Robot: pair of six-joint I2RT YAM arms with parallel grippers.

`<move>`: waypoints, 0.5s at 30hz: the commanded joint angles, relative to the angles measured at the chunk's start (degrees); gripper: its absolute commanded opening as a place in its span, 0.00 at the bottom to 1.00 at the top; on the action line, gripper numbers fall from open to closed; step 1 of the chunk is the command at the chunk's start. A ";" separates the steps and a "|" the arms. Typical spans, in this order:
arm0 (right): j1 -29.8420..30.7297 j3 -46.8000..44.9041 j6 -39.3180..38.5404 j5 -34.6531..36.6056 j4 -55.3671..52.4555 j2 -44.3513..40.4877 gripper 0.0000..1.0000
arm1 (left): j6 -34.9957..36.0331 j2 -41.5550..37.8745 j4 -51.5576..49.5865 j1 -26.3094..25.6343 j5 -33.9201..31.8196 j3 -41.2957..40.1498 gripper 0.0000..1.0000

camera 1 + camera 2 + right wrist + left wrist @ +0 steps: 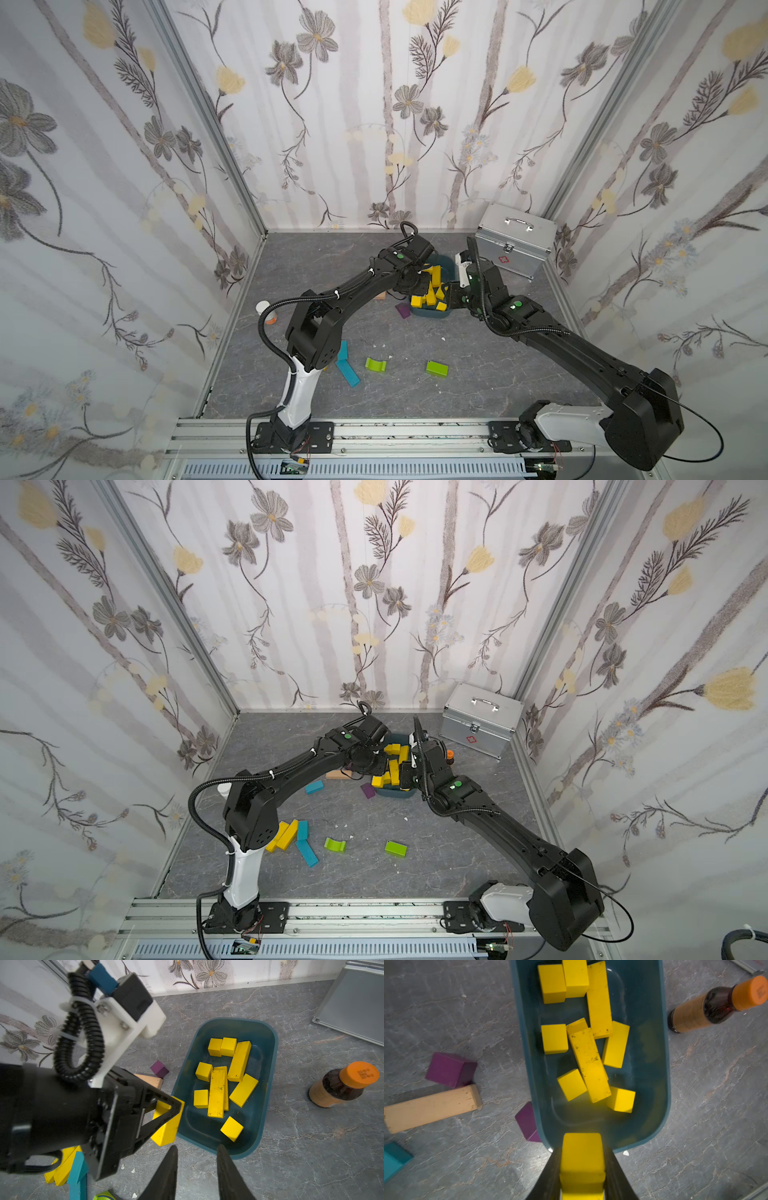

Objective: Pick out the yellow building blocks
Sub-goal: Place the building block in the storage box.

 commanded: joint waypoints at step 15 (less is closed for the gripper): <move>-2.99 -1.51 1.78 -1.47 -1.86 0.05 0.35 | -6.66 14.36 5.04 -1.05 3.90 16.57 0.00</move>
